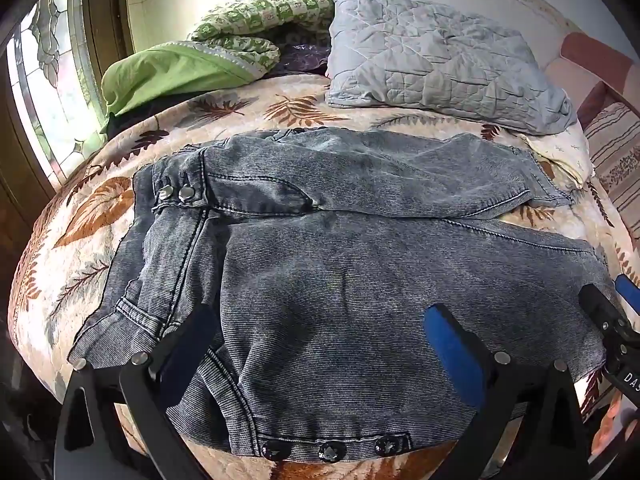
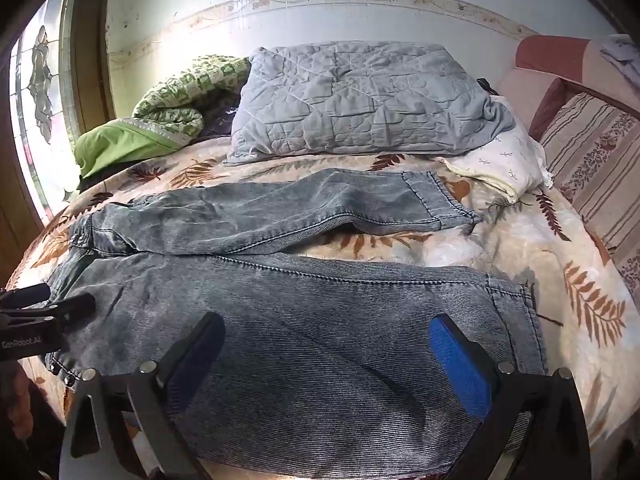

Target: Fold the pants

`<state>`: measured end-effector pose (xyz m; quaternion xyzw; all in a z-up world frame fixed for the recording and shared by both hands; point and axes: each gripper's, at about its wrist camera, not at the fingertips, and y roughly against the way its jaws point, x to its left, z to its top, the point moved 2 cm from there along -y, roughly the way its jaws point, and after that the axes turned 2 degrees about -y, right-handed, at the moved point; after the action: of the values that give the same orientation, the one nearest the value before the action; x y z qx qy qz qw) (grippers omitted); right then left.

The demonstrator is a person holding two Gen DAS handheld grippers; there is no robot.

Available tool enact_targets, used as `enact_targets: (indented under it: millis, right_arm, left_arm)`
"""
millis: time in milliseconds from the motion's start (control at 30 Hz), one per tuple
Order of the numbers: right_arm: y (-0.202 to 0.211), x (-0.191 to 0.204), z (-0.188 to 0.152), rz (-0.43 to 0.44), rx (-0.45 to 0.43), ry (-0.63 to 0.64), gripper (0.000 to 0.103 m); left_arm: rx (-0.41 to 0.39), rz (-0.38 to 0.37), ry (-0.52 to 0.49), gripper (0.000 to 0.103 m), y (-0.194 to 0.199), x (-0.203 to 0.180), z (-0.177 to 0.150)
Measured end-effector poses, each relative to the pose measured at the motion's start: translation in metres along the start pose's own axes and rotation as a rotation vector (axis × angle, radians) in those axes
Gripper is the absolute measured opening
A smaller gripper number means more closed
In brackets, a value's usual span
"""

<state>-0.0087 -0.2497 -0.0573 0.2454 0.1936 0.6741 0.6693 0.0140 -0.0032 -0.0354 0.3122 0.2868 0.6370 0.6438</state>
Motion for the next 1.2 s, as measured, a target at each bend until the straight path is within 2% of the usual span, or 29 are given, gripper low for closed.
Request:
enact_targets:
  millis: [1200]
  right_arm:
    - [-0.0097,-0.0035,-0.0082,-0.017,0.023,-0.024,0.103]
  left_arm:
    - [0.016,0.007,0.02,0.103,-0.0069,0.0011,-0.004]
